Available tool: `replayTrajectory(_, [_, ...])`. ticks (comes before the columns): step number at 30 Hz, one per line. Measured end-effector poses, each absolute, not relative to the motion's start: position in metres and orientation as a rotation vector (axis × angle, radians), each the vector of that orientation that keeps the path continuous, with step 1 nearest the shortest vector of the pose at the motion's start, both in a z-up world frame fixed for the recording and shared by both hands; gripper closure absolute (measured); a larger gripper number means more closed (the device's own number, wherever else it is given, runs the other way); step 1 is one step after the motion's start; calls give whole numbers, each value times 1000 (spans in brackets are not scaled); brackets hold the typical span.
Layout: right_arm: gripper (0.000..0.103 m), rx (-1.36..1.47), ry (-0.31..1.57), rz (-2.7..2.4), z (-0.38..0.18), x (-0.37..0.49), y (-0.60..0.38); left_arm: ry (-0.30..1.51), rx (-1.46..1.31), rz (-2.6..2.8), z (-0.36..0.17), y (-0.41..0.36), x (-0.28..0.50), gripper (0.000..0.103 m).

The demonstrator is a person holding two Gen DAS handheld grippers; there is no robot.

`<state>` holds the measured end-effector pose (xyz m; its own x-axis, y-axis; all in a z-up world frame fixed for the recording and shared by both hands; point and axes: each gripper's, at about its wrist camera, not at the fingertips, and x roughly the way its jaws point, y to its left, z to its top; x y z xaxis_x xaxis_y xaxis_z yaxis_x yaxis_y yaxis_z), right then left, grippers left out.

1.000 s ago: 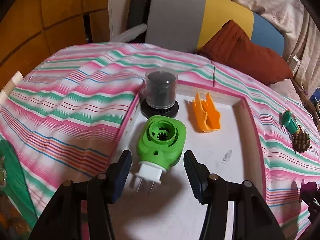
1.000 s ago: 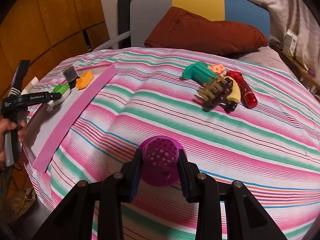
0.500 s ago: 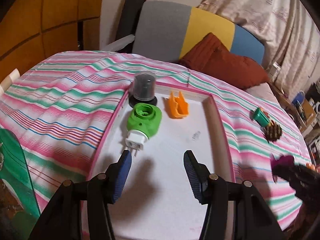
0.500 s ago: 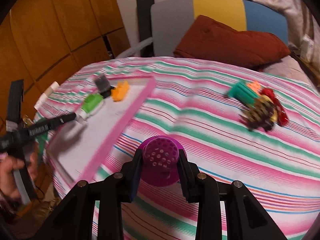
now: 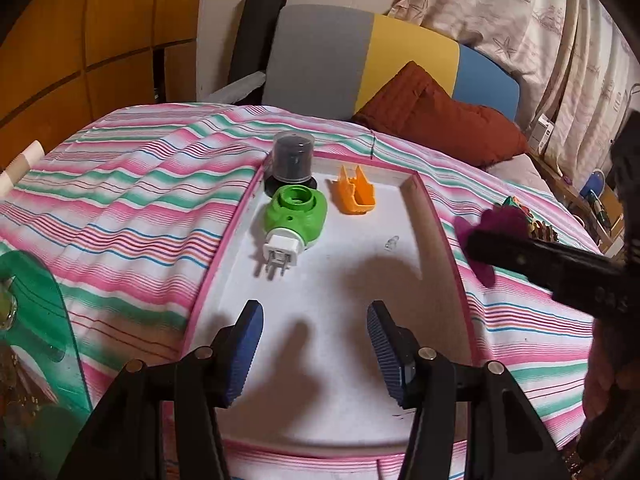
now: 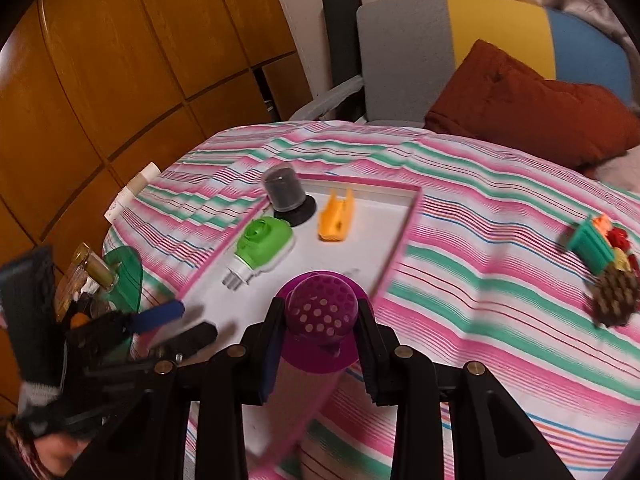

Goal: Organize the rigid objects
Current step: 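Carry the purple mesh dome into the tray and open the right tool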

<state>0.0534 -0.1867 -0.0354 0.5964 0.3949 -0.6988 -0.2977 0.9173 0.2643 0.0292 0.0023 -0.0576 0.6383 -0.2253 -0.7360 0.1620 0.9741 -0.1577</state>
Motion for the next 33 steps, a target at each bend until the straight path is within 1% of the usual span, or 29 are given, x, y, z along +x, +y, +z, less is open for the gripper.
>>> replayTrajectory(16, [69, 12, 946, 358, -64, 109, -133, 822, -104, -192, -53, 27, 18, 48])
replayTrajectory(24, [68, -56, 962, 319, -77, 132, -115, 821, -104, -191, -52, 29, 14, 48])
replayTrajectory(29, [60, 20, 930, 323, -70, 128, -130, 824, -107, -190, -53, 29, 14, 48])
replayTrajectory(33, [59, 26, 897, 329, -60, 113, -140, 836, -119, -196, -56, 26, 15, 48])
